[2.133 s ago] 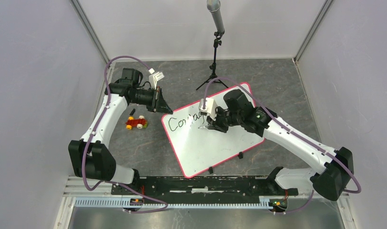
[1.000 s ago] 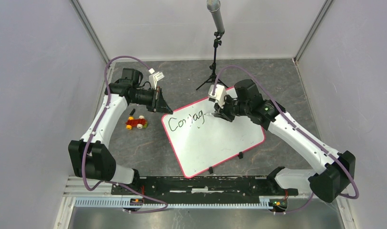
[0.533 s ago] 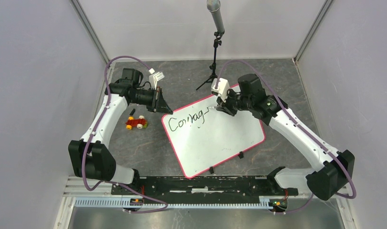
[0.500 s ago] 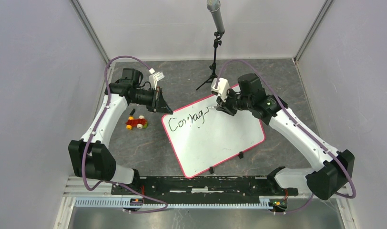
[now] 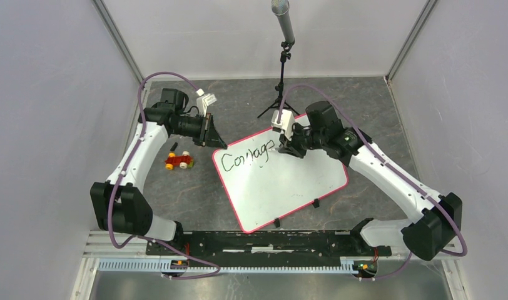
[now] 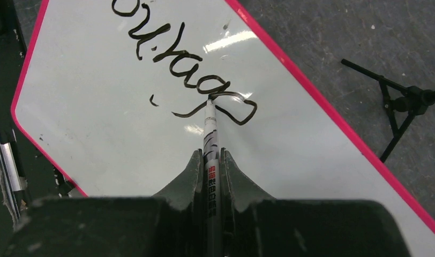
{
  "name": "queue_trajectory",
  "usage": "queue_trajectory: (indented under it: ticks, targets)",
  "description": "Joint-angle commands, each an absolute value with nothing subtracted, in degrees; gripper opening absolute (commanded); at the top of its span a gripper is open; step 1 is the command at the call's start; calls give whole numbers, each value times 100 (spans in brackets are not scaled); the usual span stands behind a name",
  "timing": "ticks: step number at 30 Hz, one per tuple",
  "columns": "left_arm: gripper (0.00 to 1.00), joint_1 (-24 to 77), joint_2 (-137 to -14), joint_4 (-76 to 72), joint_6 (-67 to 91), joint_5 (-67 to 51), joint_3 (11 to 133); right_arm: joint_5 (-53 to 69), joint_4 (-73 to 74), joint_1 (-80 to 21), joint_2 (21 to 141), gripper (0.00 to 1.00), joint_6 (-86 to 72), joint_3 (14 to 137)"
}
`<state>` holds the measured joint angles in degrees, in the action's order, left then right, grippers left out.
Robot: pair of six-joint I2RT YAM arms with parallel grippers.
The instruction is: Write a sentence on the whiteboard
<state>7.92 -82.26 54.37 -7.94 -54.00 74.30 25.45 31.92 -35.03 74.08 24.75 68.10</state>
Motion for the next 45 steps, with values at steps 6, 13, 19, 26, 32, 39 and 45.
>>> queue_trajectory:
  ticks: [6, 13, 19, 26, 32, 39, 45]
  targets:
    - [2, 931, -8364, 5485, -1052, -5287, 7592, 2318, 3275, -3494, 7016, 0, 2562, 6317]
    - [2, 929, -8452, 5568, -1159, -5195, 7720, 2172, 3396, -3269, 6920, 0, 2663, 6355]
    - [2, 932, -8523, 5582, -1186, -5124, 7870, 2164, 3409, -3182, 6943, 0, 2707, 6622]
    - [2, 965, -8744, 5787, -1431, -5136, 8204, 2664, 3524, -3184, 6854, 0, 2635, 7038]
    - [2, 1043, -8973, 6015, -1853, -5071, 8441, 2890, 3558, -3182, 6829, 0, 2488, 7154]
    - [11, 1063, -8975, 6198, -1998, -5145, 8574, 2947, 3568, -3182, 6780, 0, 2452, 7152]
    - [44, 949, -8735, 6284, -1785, -5325, 8453, 2939, 3527, -3149, 6717, 0, 2427, 7119]
